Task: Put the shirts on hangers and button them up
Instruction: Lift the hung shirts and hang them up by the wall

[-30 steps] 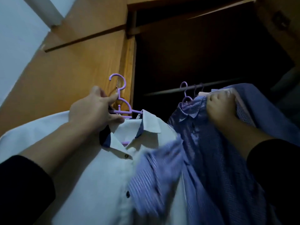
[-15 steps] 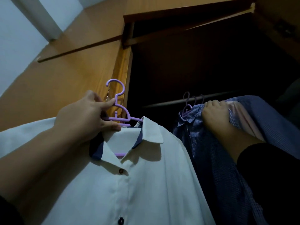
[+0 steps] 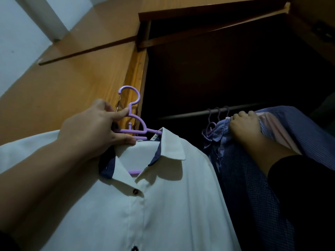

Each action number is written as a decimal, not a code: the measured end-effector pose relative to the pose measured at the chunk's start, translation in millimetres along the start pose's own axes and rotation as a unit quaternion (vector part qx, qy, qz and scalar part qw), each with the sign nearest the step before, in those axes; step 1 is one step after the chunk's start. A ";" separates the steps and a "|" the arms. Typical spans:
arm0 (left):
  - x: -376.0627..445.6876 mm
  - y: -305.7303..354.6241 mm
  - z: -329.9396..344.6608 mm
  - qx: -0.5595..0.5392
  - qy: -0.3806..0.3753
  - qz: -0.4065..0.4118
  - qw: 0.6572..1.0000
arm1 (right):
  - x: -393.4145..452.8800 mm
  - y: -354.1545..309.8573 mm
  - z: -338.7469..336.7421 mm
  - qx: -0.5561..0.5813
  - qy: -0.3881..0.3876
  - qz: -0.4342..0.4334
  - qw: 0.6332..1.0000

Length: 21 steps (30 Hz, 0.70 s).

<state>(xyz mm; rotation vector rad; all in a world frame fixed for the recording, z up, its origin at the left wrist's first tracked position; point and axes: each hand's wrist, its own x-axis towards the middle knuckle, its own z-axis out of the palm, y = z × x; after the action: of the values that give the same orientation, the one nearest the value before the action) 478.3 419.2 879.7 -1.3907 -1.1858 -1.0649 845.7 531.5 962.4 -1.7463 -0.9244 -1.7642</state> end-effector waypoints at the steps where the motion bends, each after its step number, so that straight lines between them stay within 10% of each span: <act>1: -0.7 0.6 0.4 -0.002 -0.001 0.000 1.000 | -3.1 2.5 2.7 0.000 -0.003 -0.009 1.000; 8: -10.0 5.1 10.3 -0.028 0.006 0.036 0.999 | -33.9 12.2 22.7 0.226 0.044 -0.072 0.970; 13: -20.5 8.3 12.9 -0.011 0.034 0.038 0.999 | -86.4 -11.5 -21.8 0.543 0.099 -0.071 0.831; 21: -32.8 12.7 11.3 -0.074 0.060 0.033 0.995 | -139.0 -45.3 -70.0 0.586 0.027 -0.185 0.788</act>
<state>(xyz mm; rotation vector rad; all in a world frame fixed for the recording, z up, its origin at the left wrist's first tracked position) 486.6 425.6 844.3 -1.4473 -0.9834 -1.1924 774.4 492.3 822.2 -0.6924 -1.8662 -0.9214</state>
